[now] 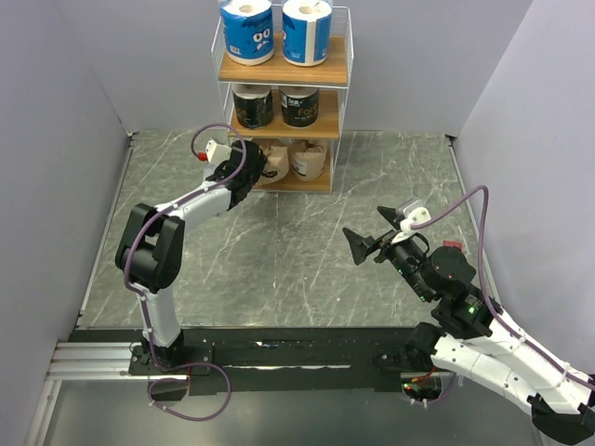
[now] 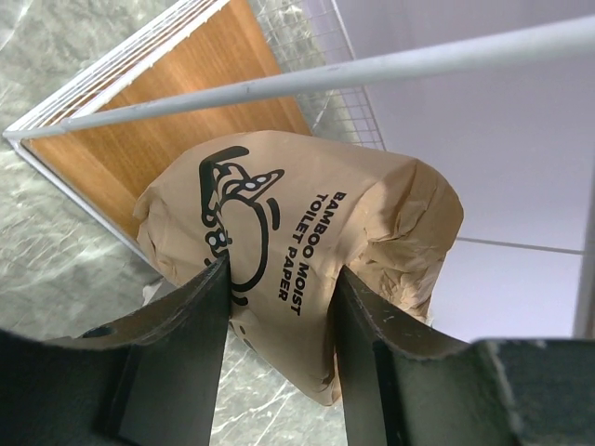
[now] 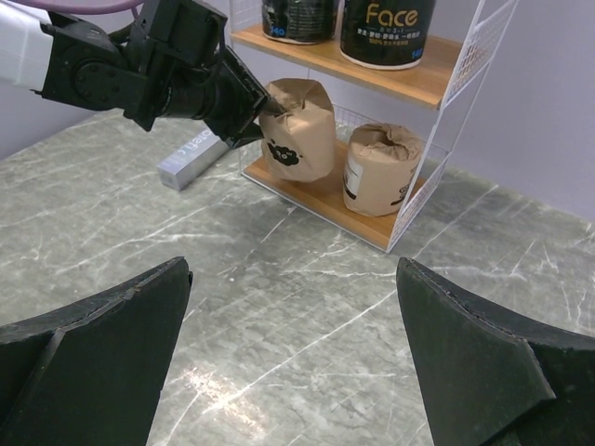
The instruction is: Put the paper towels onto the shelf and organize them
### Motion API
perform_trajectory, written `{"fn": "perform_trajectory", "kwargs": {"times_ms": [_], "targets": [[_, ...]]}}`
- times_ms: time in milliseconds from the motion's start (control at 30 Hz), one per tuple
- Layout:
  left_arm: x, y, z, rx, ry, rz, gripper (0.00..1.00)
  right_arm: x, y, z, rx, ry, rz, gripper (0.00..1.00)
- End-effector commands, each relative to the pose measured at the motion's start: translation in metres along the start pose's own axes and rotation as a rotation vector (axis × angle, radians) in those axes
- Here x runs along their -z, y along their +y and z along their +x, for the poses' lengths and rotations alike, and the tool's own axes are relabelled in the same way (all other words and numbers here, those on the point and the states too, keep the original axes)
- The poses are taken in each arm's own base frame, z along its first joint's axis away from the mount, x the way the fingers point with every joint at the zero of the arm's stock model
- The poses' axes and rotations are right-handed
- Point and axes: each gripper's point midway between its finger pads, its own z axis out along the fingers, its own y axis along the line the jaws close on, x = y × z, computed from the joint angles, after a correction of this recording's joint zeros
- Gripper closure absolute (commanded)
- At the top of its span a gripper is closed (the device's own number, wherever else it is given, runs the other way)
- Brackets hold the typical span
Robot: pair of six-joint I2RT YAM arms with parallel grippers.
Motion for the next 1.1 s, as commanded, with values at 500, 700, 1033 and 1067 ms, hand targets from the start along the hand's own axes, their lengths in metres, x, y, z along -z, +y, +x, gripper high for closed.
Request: {"fn": "perform_trajectory", "kwargs": {"times_ms": [500,700,1033,1067], "targets": [[-0.016,-0.024,-0.012,-0.027,-0.1,0.098,0.33,-0.001,-0.004,-0.007,0.011,-0.026,0.02,0.01],[0.012,-0.031,-0.024,-0.064,-0.115,0.12,0.25,-0.001,-0.001,-0.007,-0.002,-0.027,0.009,0.01],[0.057,-0.003,-0.034,-0.452,-0.14,0.107,0.29,0.007,-0.005,-0.004,-0.013,-0.02,0.02,0.01],[0.059,-0.002,-0.034,-0.515,-0.138,0.116,0.31,0.008,-0.005,-0.005,-0.014,-0.021,0.02,0.01]]}}
